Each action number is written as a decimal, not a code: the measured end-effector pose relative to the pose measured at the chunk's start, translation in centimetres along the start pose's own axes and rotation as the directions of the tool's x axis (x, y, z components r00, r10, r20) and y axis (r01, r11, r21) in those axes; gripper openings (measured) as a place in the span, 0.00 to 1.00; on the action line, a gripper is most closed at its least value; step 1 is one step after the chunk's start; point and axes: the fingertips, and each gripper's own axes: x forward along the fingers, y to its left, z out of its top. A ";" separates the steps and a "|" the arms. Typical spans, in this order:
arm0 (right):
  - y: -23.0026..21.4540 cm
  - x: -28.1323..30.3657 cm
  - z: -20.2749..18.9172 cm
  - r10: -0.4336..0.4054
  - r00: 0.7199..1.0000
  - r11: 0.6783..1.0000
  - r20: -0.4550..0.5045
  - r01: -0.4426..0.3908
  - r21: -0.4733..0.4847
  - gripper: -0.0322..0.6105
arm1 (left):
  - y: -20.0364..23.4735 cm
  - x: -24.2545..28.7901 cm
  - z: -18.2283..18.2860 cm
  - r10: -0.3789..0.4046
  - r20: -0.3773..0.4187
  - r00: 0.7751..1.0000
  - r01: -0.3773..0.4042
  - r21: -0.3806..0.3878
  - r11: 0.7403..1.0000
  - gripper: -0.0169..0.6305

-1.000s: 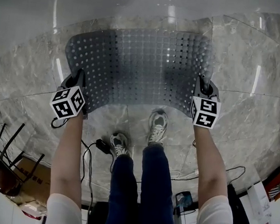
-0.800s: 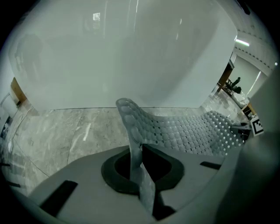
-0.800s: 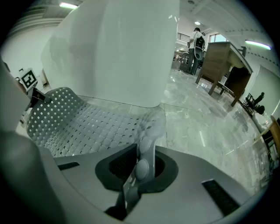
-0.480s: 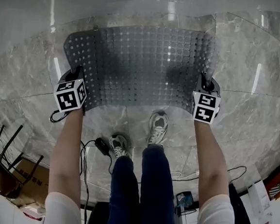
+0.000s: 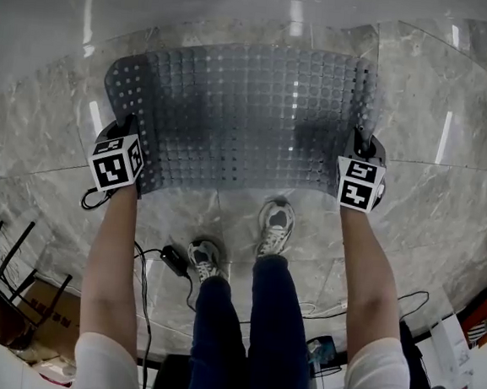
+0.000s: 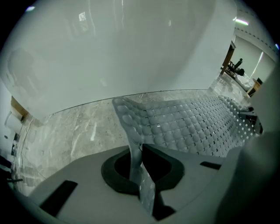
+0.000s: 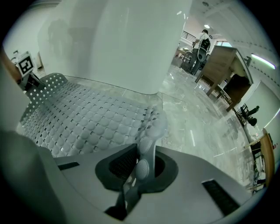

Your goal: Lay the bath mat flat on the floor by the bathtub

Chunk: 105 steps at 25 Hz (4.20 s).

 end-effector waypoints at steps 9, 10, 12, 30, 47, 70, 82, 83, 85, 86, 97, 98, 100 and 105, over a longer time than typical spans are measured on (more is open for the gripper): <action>-1.2 1.4 -1.5 -0.039 0.998 0.999 -0.042 0.040 0.021 0.11 | 1.8 1.8 -0.8 0.004 -0.002 1.000 -0.004 -0.050 0.999 0.09; -1.4 1.5 -1.7 -0.044 0.998 0.999 -0.048 0.045 0.028 0.11 | 1.9 1.9 -0.8 -0.007 0.003 1.000 0.007 -0.062 0.998 0.09; -1.7 1.7 -1.9 -0.046 0.998 0.998 -0.045 0.047 0.040 0.11 | 2.2 2.0 -1.0 -0.018 0.013 1.000 0.019 -0.080 0.997 0.09; -4.7 1.8 -3.0 -0.101 0.992 0.965 -0.074 0.116 0.236 0.43 | 4.5 1.5 -1.9 -0.014 0.070 0.997 0.027 -0.199 0.980 0.34; -4.5 0.4 -4.5 -0.087 0.992 0.957 -0.092 0.109 0.269 0.48 | 4.8 -0.1 -3.7 -0.017 0.064 0.998 0.030 -0.208 0.978 0.40; -3.5 -6.5 0.7 -0.038 0.999 0.947 -0.014 0.040 0.317 0.10 | 1.8 -7.8 0.8 -0.104 0.193 0.976 0.159 -0.297 0.941 0.09; -2.5 -13.5 4.9 -0.007 0.998 0.918 0.065 -0.019 0.397 0.10 | 0.2 -15.3 2.0 -0.164 0.220 0.962 0.216 -0.243 0.945 0.09; -2.3 -14.3 5.2 -0.003 0.998 0.918 0.067 -0.024 0.396 0.10 | -0.1 -16.2 2.2 -0.171 0.225 0.959 0.224 -0.237 0.945 0.09; -1.9 -15.9 5.9 0.004 0.997 0.917 0.073 -0.033 0.397 0.10 | -0.3 -18.0 2.4 -0.181 0.241 0.954 0.237 -0.230 0.944 0.09; -1.7 -16.6 6.2 0.007 0.997 0.916 0.078 -0.038 0.399 0.10 | -0.5 -18.9 2.6 -0.185 0.253 0.950 0.244 -0.228 0.943 0.09; -0.1 -22.8 9.1 0.059 0.991 0.913 0.117 -0.101 0.396 0.10 | -1.8 -26.4 5.6 -0.223 0.330 0.917 0.297 -0.192 0.935 0.09; 0.0 -23.2 9.4 0.065 0.990 0.915 0.122 -0.108 0.390 0.10 | -1.8 -26.8 5.8 -0.224 0.335 0.915 0.299 -0.191 0.935 0.09; 0.2 -24.0 10.0 0.072 0.988 0.915 0.136 -0.120 0.386 0.10 | -1.8 -27.6 6.3 -0.225 0.348 0.910 0.304 -0.193 0.933 0.09; 0.2 -25.9 11.0 0.078 0.983 0.906 0.166 -0.140 0.399 0.10 | -2.5 -29.7 7.6 -0.252 0.390 0.886 0.339 -0.173 0.925 0.09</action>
